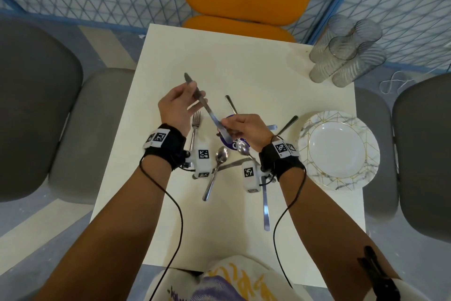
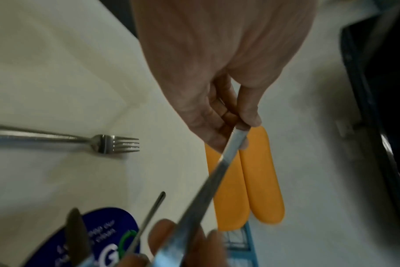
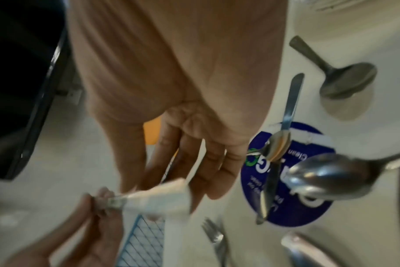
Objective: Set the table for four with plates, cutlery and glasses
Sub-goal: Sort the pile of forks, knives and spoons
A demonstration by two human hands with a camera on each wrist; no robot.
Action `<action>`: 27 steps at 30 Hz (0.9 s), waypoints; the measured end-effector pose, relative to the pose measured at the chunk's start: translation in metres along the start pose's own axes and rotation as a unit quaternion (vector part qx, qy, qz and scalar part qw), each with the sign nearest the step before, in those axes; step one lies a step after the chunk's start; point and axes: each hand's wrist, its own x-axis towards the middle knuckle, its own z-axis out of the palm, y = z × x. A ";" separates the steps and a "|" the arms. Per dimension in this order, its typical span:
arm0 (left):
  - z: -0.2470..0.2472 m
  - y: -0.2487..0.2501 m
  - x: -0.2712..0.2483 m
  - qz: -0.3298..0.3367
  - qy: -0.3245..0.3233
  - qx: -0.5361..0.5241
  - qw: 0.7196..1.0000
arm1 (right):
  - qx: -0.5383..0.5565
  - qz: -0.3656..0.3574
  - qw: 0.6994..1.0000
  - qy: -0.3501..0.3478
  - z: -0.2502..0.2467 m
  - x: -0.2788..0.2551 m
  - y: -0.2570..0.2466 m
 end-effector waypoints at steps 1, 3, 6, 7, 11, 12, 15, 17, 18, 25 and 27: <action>0.002 -0.001 -0.002 0.011 0.000 0.021 1.000 | -0.031 0.001 0.999 0.014 -0.001 0.001 0.001; 0.000 -0.006 -0.004 0.019 0.001 0.062 0.998 | -0.147 -0.017 0.986 0.076 -0.004 0.009 0.005; -0.006 -0.011 -0.006 0.012 0.003 0.106 0.994 | -0.383 -0.039 0.914 0.127 -0.008 0.027 0.015; -0.009 -0.013 -0.006 0.009 0.003 0.118 0.993 | -0.435 -0.039 0.893 0.111 -0.007 0.033 0.018; -0.020 -0.015 -0.006 0.012 0.010 0.133 0.991 | -0.631 -0.036 0.775 0.007 0.004 0.049 0.031; -0.023 -0.014 -0.005 0.011 0.015 0.133 0.991 | -0.646 -0.035 0.762 -0.003 0.006 0.050 0.033; -0.028 -0.011 -0.003 0.004 0.019 0.135 0.991 | -0.648 -0.029 0.761 -0.016 0.009 0.052 0.039; -0.030 -0.009 -0.002 -0.005 0.023 0.130 0.991 | -0.660 -0.025 0.751 -0.030 0.009 0.053 0.039; -0.031 -0.008 -0.002 -0.008 0.025 0.126 0.992 | -0.663 -0.020 0.747 -0.037 0.010 0.055 0.039; -0.026 -0.011 -0.001 -0.018 0.021 0.134 0.991 | -0.677 -0.018 0.732 -0.069 0.007 0.064 0.028; -0.025 -0.013 0.000 -0.023 0.016 0.137 0.990 | -0.664 -0.038 0.745 -0.047 0.005 0.063 0.020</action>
